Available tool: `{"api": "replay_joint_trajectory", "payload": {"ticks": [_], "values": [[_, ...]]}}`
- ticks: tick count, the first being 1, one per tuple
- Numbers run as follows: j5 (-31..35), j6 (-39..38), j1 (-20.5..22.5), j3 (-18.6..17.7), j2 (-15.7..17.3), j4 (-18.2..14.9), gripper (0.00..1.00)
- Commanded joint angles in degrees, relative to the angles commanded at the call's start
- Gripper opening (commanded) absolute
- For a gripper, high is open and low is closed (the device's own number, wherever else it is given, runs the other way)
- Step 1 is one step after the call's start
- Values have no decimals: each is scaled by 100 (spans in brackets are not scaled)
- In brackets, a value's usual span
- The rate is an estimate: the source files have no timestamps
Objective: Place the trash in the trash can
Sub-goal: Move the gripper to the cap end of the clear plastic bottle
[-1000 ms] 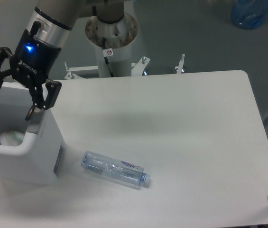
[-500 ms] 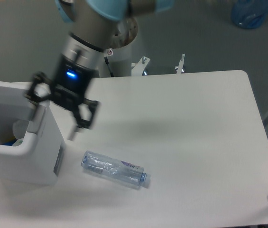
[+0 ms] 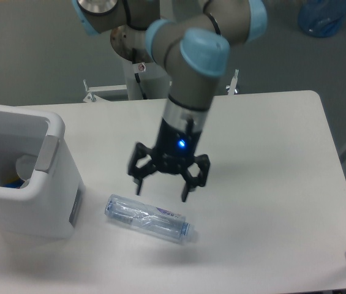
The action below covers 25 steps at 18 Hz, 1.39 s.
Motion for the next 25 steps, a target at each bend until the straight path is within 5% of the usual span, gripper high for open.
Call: {"api": "replay_joint_trajectory", "payload": {"ticks": [4,10,19,25], "values": [[439,-685,-52,325,-492,-695,100],[897,-1372,-228,590,-967,-1144,100],[1178,-2602,-386,1213,-1635,-1258,100],[1240,-2892,-466,1161,-1750,-1320,100]]}}
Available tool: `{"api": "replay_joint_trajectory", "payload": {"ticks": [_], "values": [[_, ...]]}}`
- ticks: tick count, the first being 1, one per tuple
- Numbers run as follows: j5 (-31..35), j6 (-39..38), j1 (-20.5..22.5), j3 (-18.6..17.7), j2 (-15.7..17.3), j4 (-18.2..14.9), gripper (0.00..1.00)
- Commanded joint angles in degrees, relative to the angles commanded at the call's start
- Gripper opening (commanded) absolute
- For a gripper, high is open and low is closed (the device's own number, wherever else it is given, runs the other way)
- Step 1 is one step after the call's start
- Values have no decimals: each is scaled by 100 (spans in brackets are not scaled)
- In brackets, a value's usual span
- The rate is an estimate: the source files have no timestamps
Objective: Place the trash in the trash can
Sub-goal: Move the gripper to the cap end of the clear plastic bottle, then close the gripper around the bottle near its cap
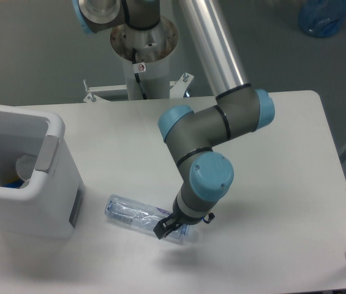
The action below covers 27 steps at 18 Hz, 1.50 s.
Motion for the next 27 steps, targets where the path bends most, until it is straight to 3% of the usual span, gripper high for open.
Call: {"api": "replay_joint_trajectory", "payload": {"ticks": [10,19,27], "values": [[132,-624,-70,-18,-184,-123,100],[255,-739,-158,62,-325,-71,100],[281,-651,-369,448,-510,-44,96]]}}
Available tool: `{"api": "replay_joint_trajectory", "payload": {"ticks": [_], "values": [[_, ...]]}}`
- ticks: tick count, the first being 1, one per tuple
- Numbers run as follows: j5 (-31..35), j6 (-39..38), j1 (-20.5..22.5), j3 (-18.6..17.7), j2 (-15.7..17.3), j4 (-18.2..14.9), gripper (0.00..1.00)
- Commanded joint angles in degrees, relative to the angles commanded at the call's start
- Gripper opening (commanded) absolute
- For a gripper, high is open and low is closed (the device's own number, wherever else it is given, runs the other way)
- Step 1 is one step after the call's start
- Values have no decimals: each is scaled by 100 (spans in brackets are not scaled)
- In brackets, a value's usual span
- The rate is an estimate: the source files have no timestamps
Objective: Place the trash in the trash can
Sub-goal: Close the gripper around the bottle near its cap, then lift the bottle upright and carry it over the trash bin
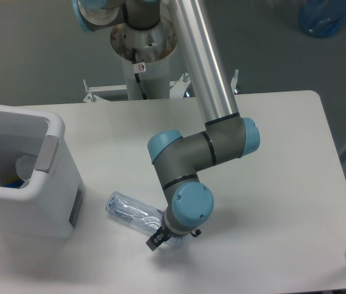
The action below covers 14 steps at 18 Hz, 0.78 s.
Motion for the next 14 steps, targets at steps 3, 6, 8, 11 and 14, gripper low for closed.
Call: {"api": "replay_joint_trajectory", "payload": {"ticks": [3,6,8,11,14], "values": [[9,166,-88,45,-27,105,77],[9,325,-97,45,-44,202,65],[9,334,-97,71,-79,229,63],[254,360,-114,132,-132,237,63],[281,457,-158,168,-80,308,61]]}}
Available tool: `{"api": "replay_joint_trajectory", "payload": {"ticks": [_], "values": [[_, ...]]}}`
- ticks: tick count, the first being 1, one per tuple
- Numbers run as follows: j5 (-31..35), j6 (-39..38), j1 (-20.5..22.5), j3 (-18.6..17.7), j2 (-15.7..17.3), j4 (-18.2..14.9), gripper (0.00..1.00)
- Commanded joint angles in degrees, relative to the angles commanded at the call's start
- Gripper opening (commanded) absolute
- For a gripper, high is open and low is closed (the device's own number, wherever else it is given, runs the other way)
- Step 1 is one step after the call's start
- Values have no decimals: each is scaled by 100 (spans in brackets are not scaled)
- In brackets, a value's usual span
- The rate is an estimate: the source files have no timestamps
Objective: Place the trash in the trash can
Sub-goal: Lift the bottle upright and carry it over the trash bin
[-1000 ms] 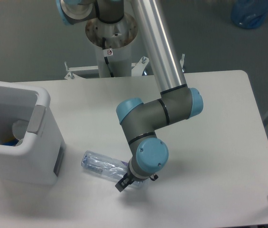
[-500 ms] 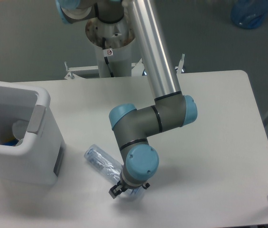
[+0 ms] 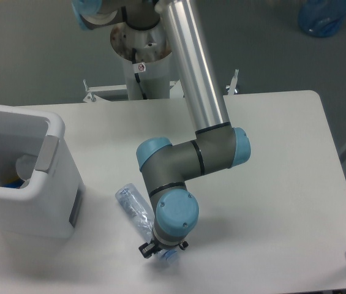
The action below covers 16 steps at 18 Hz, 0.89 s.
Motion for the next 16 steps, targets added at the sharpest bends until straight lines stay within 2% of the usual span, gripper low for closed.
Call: {"api": "replay_joint_trajectory", "payload": {"ticks": [5,9,12,14,16], "values": [[-157,613,0,79,649,61,61],[-781,1282,61,79,1212,263,61],[-1176,1643,97,123,1581,290,61],[-1580,1854,123,158,1784,535,61],[-1923,1907,149,193,1960,1017,61]]}}
